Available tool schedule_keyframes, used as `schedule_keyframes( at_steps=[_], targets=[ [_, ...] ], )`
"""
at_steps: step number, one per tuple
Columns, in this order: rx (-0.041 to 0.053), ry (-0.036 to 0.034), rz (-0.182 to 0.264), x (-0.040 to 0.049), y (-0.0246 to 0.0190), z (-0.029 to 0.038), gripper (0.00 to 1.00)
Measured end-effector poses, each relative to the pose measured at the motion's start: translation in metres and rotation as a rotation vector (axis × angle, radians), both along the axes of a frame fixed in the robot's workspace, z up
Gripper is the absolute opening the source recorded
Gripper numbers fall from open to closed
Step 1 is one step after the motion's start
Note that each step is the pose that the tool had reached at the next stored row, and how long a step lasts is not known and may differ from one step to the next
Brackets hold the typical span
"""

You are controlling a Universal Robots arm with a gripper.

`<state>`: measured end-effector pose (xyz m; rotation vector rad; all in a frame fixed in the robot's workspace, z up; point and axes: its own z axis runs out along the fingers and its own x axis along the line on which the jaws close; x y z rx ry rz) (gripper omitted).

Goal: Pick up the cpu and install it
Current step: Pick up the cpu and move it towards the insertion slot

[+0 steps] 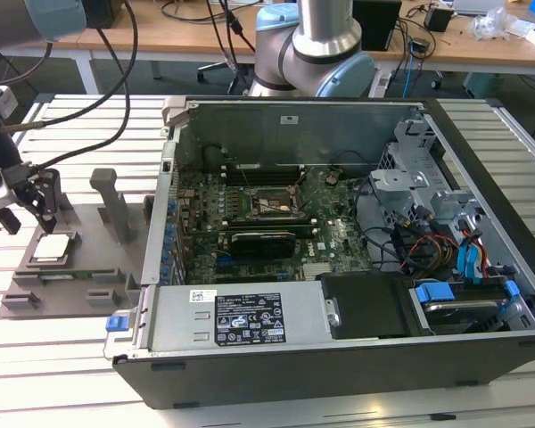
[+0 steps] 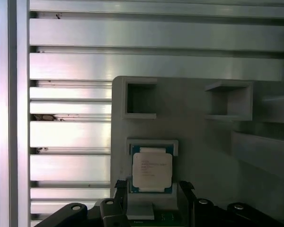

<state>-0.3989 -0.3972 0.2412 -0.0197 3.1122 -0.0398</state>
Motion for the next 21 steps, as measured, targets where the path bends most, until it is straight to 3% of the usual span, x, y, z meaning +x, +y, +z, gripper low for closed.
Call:
schedule_keyframes(
  at_steps=[12, 21],
  targets=[
    [-0.0002, 0.0, 0.003, 0.002, 0.0, -0.0198, 0.54],
    [-0.0002, 0.0001, 0.005, 0.0044, 0.0, -0.0307, 0.54]
  ],
)
